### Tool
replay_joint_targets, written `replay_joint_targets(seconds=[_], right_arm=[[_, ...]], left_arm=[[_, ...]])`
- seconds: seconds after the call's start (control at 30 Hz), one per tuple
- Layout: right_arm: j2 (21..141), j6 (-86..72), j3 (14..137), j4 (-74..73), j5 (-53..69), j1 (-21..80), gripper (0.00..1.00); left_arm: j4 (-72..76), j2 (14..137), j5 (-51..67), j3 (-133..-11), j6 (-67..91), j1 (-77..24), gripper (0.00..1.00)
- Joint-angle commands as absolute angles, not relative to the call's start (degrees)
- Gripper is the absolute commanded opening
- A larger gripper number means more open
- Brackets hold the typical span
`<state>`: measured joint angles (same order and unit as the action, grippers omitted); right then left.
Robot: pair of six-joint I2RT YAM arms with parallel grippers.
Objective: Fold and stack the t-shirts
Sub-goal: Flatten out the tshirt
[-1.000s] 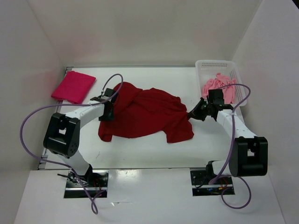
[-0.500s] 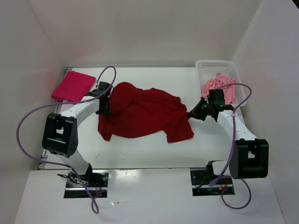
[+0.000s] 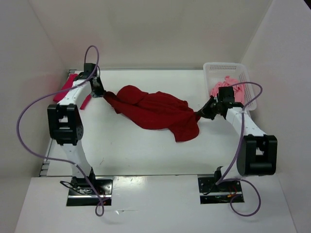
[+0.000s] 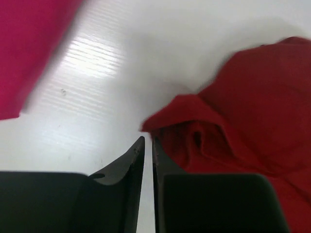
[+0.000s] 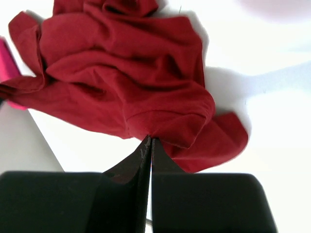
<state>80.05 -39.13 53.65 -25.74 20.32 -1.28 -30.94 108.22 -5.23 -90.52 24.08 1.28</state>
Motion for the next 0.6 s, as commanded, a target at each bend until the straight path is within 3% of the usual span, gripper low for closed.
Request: replay_joint_targets(seconds=[0.0, 0.23, 0.3, 0.37, 0.4, 0.43, 0.53, 0.57], right_arm=[[83.7, -39.1, 59.3, -21.8, 19.7, -1.7, 0.02], [94.1, -41.4, 66.1, -20.0, 17.5, -1.7, 0.02], [96.0, -42.2, 68.7, -19.4, 18.1, -1.7, 0.02], [97.8, -42.9, 69.9, -18.9, 18.6, -1.7, 0.02], [98.4, -43.4, 70.7, -18.4, 18.6, -1.7, 0.02], [98.4, -43.4, 70.7, -17.8, 19.2, -1.7, 0.02], [99.8, -43.4, 71.2, -17.8, 19.2, -1.7, 0.02], [99.8, -43.4, 71.2, -17.2, 19.2, -1.7, 0.02]], left_arm=[[-31.6, 111.4, -4.9, -97.4, 24.1, 1.0, 0.19], [-27.4, 109.2, -3.6, -92.8, 26.4, 1.0, 0.73], [-25.8, 103.8, -4.2, -86.2, 27.1, 1.0, 0.78], [-23.8, 95.5, -6.4, -79.4, 29.3, 1.0, 0.78], [-22.9, 92.7, -5.8, -71.9, 30.1, 1.0, 0.72], [-22.9, 90.2, -4.9, -68.8, 31.0, 1.0, 0.65], [-21.5, 84.4, -1.2, -58.7, 35.3, -0.2, 0.31], [-20.6, 84.4, -0.4, -57.2, 35.9, -1.9, 0.29]])
